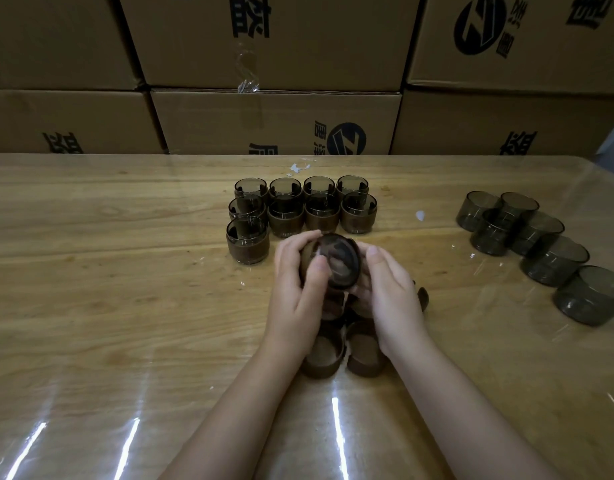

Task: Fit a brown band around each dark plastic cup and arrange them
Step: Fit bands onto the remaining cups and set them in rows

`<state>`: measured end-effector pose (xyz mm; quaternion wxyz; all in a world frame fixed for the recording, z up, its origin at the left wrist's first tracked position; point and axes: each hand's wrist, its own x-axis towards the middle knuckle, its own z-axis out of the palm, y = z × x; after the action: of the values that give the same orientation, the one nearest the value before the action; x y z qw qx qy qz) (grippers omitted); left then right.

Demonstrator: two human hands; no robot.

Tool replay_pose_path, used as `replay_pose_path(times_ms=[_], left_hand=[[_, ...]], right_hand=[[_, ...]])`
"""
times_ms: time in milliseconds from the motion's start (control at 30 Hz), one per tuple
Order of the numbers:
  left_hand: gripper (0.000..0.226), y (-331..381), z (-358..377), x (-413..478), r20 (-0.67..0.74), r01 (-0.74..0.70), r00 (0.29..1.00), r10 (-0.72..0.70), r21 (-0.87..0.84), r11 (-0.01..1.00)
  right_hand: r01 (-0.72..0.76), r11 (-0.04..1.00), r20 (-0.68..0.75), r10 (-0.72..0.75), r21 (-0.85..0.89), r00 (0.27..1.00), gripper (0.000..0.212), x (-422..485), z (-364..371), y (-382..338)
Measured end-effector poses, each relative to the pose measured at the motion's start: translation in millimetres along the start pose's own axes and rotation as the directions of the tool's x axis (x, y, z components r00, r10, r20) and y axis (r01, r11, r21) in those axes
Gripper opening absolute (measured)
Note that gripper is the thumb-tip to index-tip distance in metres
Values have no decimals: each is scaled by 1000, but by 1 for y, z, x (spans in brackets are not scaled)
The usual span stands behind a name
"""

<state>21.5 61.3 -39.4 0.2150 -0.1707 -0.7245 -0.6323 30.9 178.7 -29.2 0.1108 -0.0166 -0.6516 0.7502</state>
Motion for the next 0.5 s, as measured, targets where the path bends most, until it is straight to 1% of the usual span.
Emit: replay_pose_path(times_ms=[67, 100, 167, 233, 300, 367, 467, 500], left_hand=[[37, 2, -1, 2, -17, 155, 987, -160, -147, 977], [39, 3, -1, 3, -13, 203, 977, -211, -217, 955], [40, 1, -2, 5, -1, 272, 957, -290, -349, 897], [51, -2, -3, 9, 5, 319, 935, -354, -442, 838], [61, -3, -3, 10, 19, 348, 923, -385, -470, 811], [66, -4, -4, 9, 29, 360, 918, -395, -473, 804], [73, -6, -7, 11, 60, 366, 922, -382, -456, 812], [72, -6, -7, 11, 81, 367, 924, -372, -454, 812]], right_hand=[[6, 1000, 26, -7, 30, 1000, 30, 1, 0, -3], [9, 1000, 39, -10, 25, 999, 28, 1, 0, -3], [25, 1000, 77, -24, -15, 997, 25, 0, 2, -3], [26, 999, 121, -21, -38, 992, 21, 0, 3, -2], [10, 1000, 140, -6, -25, 990, 18, -1, 3, -3], [-3, 1000, 151, 3, 2, 989, 19, -2, 2, -4], [-15, 1000, 152, 17, -13, 988, 42, -4, 3, -6], [-22, 999, 148, 26, -27, 989, 41, -4, 3, -6]])
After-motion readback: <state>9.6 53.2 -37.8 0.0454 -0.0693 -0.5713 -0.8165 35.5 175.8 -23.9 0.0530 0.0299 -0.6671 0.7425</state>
